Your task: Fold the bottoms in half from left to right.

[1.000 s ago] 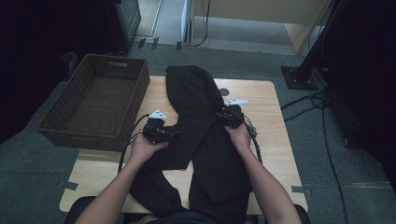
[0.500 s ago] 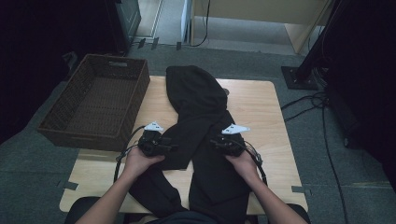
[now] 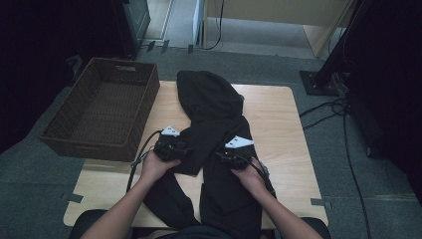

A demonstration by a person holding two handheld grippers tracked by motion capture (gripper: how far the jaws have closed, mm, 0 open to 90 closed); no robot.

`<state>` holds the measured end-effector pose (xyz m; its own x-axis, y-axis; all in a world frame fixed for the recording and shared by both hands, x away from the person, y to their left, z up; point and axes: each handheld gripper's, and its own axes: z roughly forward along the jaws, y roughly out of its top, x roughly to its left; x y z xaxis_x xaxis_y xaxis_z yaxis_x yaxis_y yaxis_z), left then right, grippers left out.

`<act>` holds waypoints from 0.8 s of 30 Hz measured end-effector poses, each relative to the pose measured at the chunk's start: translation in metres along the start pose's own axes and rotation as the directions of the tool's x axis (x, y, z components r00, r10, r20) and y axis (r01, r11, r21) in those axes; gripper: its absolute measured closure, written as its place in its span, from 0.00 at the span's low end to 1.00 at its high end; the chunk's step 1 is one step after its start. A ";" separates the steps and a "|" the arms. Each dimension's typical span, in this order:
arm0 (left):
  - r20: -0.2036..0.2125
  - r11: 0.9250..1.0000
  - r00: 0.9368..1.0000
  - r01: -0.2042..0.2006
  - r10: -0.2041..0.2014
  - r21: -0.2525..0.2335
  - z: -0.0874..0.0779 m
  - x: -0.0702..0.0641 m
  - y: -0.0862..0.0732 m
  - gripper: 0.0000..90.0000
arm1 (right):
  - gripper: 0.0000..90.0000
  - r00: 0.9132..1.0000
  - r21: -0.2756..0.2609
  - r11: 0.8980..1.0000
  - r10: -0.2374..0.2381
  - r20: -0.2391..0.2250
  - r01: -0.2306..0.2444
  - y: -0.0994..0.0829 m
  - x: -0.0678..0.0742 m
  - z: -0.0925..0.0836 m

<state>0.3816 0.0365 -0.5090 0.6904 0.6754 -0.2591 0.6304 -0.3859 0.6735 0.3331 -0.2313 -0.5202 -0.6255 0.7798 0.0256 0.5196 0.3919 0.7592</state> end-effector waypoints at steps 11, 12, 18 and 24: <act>-0.026 0.999 1.000 0.007 -0.008 -0.042 -0.008 0.014 0.026 0.57 | 0.64 0.997 -0.013 0.998 0.060 0.054 -0.059 0.040 -0.025 0.046; -0.031 0.999 1.000 -0.003 0.001 -0.054 -0.015 0.013 0.024 0.56 | 0.65 0.996 -0.013 0.998 0.068 0.063 -0.067 0.042 -0.028 0.048; -0.063 0.998 0.998 -0.005 0.001 -0.069 -0.041 0.013 0.007 0.55 | 0.67 0.995 -0.015 0.997 0.071 0.069 -0.071 0.038 -0.024 0.044; -0.076 0.997 0.997 0.005 -0.011 -0.074 -0.052 0.016 -0.002 0.54 | 0.67 0.998 -0.010 0.999 0.049 0.041 -0.049 0.022 -0.011 0.025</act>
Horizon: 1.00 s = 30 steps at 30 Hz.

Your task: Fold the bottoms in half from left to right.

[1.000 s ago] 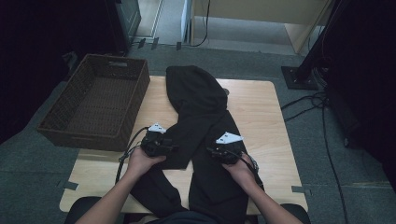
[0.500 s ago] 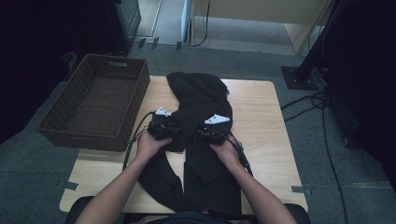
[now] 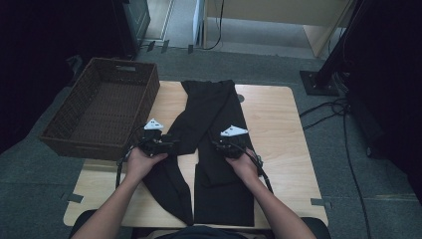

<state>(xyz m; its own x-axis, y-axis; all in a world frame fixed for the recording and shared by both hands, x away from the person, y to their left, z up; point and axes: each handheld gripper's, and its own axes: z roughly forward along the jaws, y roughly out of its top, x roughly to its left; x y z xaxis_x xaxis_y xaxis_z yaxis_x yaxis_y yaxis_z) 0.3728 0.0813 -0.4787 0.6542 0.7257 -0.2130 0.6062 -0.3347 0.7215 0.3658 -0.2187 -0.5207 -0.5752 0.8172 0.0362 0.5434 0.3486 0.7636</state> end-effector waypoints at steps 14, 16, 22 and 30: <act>-0.100 0.998 0.995 0.033 -0.027 0.053 0.026 0.016 -0.001 0.55 | 0.63 0.996 -0.008 1.000 -0.028 -0.080 0.028 -0.040 0.035 -0.044; -0.107 0.996 0.994 0.028 -0.020 0.080 0.029 0.016 -0.003 0.56 | 0.63 0.996 -0.008 0.999 -0.042 -0.076 0.042 -0.042 0.038 -0.046; -0.118 0.998 0.993 -0.004 0.011 0.058 0.034 0.017 -0.003 0.72 | 0.63 0.995 -0.008 0.999 -0.051 -0.086 0.051 -0.037 0.040 -0.040; -0.110 0.994 0.990 -0.080 0.089 0.080 0.046 0.010 0.006 0.96 | 0.64 0.995 -0.009 0.998 -0.056 -0.089 0.055 -0.027 0.045 -0.028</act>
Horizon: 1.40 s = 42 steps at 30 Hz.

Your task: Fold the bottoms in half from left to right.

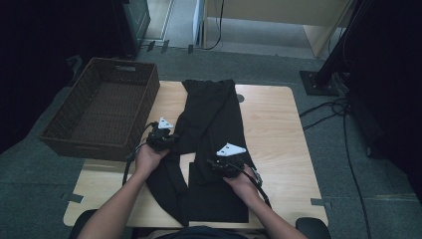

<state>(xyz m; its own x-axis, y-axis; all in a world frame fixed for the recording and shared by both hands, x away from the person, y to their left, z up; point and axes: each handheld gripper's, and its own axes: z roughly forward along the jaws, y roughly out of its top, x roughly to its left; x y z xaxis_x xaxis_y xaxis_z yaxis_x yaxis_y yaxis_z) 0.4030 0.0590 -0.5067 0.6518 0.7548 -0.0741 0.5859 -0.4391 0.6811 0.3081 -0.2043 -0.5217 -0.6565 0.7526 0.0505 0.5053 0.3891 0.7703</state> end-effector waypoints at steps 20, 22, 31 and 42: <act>0.252 0.994 0.966 -0.033 0.058 -0.103 -0.006 -0.064 0.048 0.97 | 0.63 1.000 -0.004 1.000 0.006 0.025 -0.006 0.018 -0.007 0.021; 0.269 0.997 0.962 -0.025 0.045 -0.075 -0.001 -0.067 0.045 0.93 | 0.63 1.000 -0.001 1.000 0.002 0.024 -0.002 0.015 -0.007 0.016; 0.223 0.998 0.975 0.009 0.003 -0.057 -0.026 -0.050 0.027 0.62 | 0.63 1.000 -0.005 1.000 0.003 0.021 -0.003 0.002 -0.007 0.002; 0.169 0.999 0.984 0.046 -0.049 0.021 -0.026 -0.030 -0.012 0.55 | 0.58 1.000 0.020 1.000 -0.010 -0.001 0.010 -0.011 0.004 -0.018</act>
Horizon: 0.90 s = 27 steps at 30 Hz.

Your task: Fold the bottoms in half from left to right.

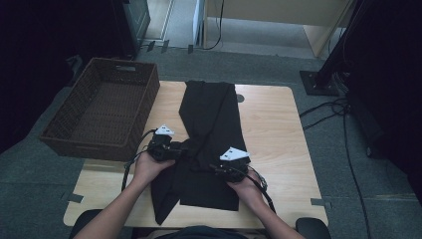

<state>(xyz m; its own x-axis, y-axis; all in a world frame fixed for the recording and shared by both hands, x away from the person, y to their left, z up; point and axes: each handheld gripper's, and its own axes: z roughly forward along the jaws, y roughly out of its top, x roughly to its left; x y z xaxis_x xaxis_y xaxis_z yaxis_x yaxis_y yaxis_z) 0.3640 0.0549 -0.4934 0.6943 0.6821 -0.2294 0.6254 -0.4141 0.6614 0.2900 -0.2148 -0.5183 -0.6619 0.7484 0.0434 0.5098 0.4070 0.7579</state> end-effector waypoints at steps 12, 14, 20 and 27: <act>-0.004 0.998 0.998 -0.057 0.057 -0.033 0.027 0.001 0.001 0.87 | 0.58 1.000 -0.026 1.000 0.004 0.024 -0.004 0.004 -0.002 0.011; -0.012 0.998 0.998 -0.059 0.059 -0.019 0.028 0.002 0.005 0.92 | 0.58 0.999 -0.024 1.000 0.011 0.033 -0.010 0.007 -0.004 0.014; 0.056 0.993 0.995 -0.078 0.083 -0.093 0.013 -0.019 0.025 0.95 | 0.58 0.999 -0.025 1.000 0.019 0.043 -0.018 0.016 -0.013 0.023; 0.115 0.996 0.992 -0.048 0.056 -0.069 0.021 -0.035 0.024 0.79 | 0.60 0.999 -0.026 1.000 0.018 0.045 -0.017 0.020 -0.015 0.027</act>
<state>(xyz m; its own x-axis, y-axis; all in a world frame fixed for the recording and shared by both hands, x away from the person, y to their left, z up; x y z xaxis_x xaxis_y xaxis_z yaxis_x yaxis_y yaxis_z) 0.3618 0.0083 -0.4846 0.7648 0.5837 -0.2727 0.5650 -0.4041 0.7194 0.3251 -0.2038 -0.5219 -0.6274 0.7782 0.0280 0.5063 0.3804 0.7739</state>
